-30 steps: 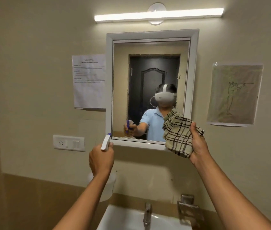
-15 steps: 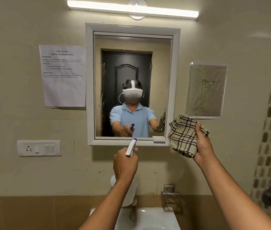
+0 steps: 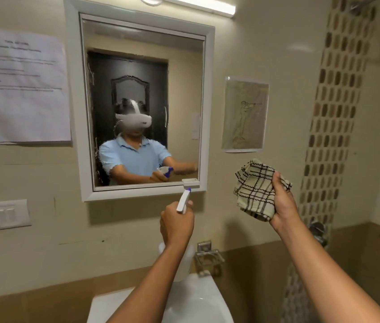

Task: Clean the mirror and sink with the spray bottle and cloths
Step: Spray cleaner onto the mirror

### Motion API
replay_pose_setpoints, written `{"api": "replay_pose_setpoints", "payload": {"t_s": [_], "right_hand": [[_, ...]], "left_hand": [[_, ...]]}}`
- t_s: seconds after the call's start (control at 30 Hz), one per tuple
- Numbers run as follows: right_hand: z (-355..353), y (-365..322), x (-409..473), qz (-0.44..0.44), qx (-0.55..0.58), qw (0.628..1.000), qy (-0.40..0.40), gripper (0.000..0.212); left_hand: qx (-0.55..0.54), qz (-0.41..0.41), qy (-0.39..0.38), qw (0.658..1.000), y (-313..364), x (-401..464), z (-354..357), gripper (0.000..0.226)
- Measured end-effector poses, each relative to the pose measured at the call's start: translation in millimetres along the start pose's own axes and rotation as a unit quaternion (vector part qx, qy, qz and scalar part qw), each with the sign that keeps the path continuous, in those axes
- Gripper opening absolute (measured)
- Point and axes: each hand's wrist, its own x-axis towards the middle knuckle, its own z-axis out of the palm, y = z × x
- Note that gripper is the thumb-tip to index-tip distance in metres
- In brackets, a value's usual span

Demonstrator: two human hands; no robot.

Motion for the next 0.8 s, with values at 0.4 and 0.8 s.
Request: {"api": "replay_pose_setpoints", "payload": {"t_s": [0.4, 0.8], "right_hand": [[-100.6, 17.5, -41.1, 0.074, 0.045, 0.995, 0.041, 0.061], [-249.3, 35.1, -68.8, 0.131, 0.1, 0.973, 0.164, 0.068]], "left_hand": [[-0.151, 0.063, -0.077, 0.984, -3.8, -37.4, 45.3, 0.027], [-0.192, 0.04, -0.232, 0.953, -4.9, -123.2, 175.2, 0.028]]}}
